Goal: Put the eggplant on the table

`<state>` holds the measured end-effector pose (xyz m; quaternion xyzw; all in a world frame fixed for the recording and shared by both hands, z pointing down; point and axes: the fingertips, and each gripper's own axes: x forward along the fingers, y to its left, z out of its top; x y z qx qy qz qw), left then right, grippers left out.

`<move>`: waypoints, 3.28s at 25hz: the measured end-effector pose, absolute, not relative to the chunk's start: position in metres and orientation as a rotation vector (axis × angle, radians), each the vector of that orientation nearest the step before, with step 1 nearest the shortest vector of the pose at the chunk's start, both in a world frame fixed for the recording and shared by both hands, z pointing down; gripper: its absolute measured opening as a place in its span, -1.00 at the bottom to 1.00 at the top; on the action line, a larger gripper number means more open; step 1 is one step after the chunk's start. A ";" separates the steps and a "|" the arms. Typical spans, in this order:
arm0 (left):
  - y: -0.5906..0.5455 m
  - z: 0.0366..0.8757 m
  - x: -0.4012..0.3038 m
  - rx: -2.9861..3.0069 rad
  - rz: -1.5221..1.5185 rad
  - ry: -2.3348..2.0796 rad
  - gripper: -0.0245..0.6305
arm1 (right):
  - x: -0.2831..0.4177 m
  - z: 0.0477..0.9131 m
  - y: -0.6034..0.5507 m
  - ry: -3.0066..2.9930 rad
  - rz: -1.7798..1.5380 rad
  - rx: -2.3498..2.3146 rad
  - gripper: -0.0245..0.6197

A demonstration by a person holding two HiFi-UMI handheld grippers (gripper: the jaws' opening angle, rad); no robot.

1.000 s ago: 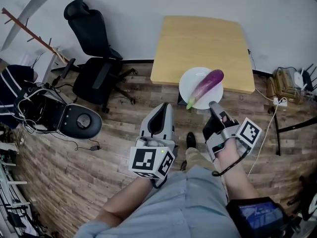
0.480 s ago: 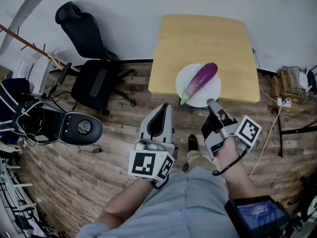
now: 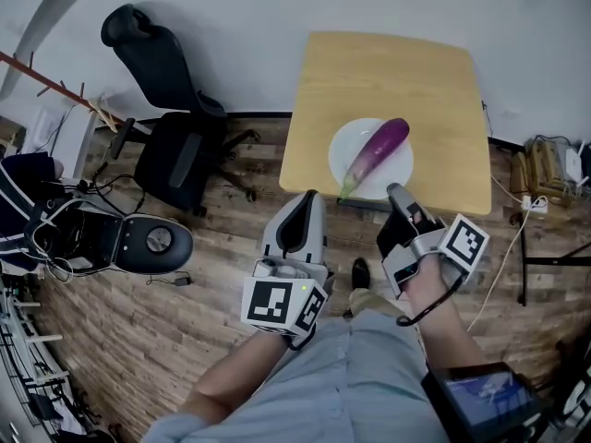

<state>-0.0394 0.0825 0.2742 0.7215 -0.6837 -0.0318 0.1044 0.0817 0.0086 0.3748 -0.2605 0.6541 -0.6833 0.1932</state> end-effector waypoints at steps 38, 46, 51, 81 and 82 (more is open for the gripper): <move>-0.016 0.276 -0.073 2.095 -0.129 -2.070 -0.91 | 0.040 0.382 -0.096 1.886 -1.927 -0.702 -0.90; -0.063 0.277 -0.102 2.171 -0.125 -1.983 -0.91 | 0.012 0.385 -0.125 1.849 -1.906 -0.753 -0.90; -0.094 0.275 -0.118 2.220 -0.121 -1.922 -0.91 | -0.003 0.380 -0.151 1.822 -1.871 -0.788 -0.90; -0.160 0.313 -0.137 2.402 -0.035 -1.642 -0.91 | -0.029 0.422 -0.198 1.711 -1.777 -0.953 -0.90; -0.163 0.316 -0.141 2.397 -0.033 -1.636 -0.91 | -0.032 0.425 -0.201 1.710 -1.778 -0.959 -0.90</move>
